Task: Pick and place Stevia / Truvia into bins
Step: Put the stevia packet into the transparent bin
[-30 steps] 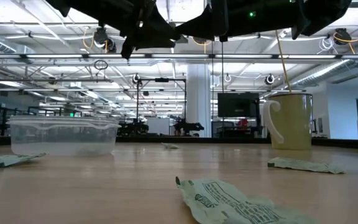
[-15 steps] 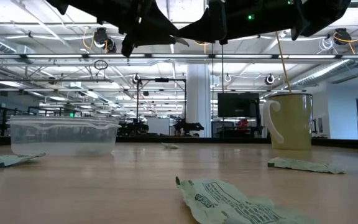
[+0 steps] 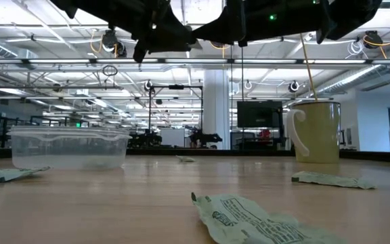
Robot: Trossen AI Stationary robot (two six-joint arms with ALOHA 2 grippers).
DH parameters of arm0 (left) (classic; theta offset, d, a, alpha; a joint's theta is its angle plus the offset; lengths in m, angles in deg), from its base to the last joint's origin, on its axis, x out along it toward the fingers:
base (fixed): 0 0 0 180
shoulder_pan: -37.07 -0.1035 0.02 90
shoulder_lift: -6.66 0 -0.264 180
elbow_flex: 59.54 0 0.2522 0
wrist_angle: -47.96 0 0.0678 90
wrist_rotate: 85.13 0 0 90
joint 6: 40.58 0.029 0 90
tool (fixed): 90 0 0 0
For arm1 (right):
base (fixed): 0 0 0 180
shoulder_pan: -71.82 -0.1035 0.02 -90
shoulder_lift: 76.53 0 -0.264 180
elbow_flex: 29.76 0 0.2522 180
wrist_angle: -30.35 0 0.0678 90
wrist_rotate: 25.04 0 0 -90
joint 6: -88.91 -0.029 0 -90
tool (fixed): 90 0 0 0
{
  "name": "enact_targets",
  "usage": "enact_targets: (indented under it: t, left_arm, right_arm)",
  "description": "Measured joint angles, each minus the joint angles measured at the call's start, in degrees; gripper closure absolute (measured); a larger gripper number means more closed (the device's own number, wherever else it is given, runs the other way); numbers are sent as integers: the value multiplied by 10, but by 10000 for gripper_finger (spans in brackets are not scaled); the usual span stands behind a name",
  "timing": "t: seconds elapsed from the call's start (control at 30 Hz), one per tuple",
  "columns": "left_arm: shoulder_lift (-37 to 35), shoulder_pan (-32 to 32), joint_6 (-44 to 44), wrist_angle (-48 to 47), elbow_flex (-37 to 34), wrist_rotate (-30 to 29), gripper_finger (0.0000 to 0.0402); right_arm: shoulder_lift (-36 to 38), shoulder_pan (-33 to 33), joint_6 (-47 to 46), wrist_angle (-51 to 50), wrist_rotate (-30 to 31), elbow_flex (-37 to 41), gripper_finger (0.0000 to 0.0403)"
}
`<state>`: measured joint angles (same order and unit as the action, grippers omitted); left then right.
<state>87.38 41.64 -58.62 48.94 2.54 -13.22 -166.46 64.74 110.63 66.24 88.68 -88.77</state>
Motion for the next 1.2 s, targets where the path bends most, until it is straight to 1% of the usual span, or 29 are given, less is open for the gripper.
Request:
enact_targets:
  t: [0.17,0.23,0.33,0.43,0.47,0.53,0.67,0.8,0.97,1.0,1.07,1.2]
  left_arm:
    - [3,-1,14,2,0,0,294]
    - [4,-1,18,3,0,-2,301]
    - [4,-1,20,3,0,-2,328]
    - [4,-1,30,4,0,-2,368]
    - [4,-1,30,4,0,-2,381]
    - [4,-1,33,7,0,-2,392]
    - [4,-1,29,0,0,-2,386]
    - [4,2,21,-22,0,2,395]
    - [-22,16,-30,-94,0,20,390]
    - [-32,20,-46,-120,0,20,391]
    - [-51,27,-83,-179,0,18,396]
    - [-97,45,-194,-328,0,27,389]
  right_arm:
    - [0,0,0,10,0,0,403]
    - [0,0,0,11,0,0,403]
    - [0,0,-5,11,0,0,402]
    - [0,1,-21,5,-15,0,391]
    - [0,1,-26,2,-20,0,385]
    - [0,0,-30,-3,-30,0,371]
    - [0,0,-27,-15,-29,0,332]
    - [2,0,11,-11,-18,0,288]
    - [11,-16,67,-15,69,0,252]
    - [13,-22,75,-24,87,0,248]
    - [15,-30,79,-46,100,0,242]
    - [13,-50,73,-120,124,1,239]
